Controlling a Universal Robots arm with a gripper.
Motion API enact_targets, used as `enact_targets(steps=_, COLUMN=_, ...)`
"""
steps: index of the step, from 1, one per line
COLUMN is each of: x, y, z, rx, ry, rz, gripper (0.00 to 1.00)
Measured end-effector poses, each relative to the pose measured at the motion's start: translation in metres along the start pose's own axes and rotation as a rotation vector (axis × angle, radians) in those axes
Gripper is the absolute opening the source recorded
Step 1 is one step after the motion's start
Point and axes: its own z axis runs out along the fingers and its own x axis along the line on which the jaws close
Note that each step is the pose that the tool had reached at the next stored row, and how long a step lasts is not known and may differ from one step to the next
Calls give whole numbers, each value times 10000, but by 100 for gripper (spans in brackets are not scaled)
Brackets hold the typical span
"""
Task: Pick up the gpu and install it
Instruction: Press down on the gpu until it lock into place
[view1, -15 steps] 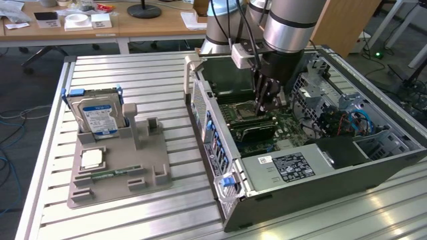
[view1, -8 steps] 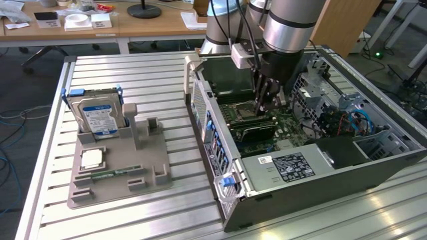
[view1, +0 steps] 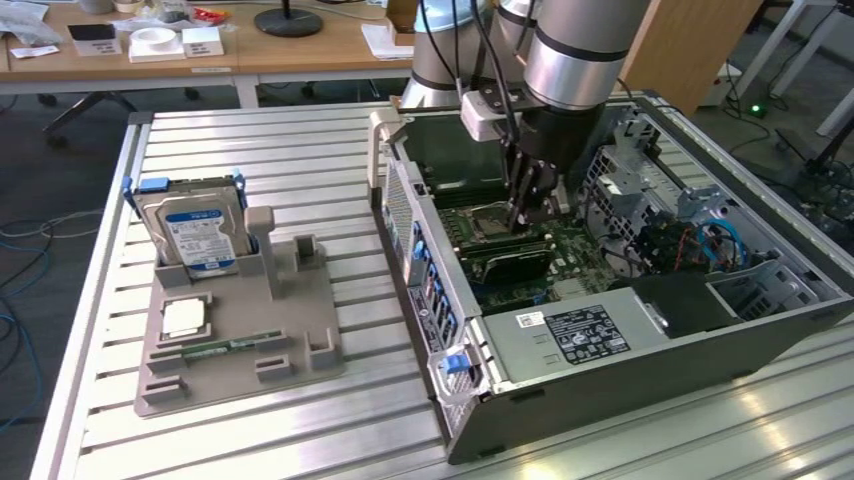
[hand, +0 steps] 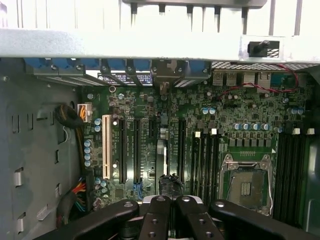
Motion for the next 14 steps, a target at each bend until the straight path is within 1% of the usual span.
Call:
enact_targets(steps=6, x=2, y=2, z=83, rx=0, ry=0, rz=0, gripper=11)
enact_targets(steps=14, x=-34, y=3, z=115, rx=1, ry=-1, rz=0, gripper=11)
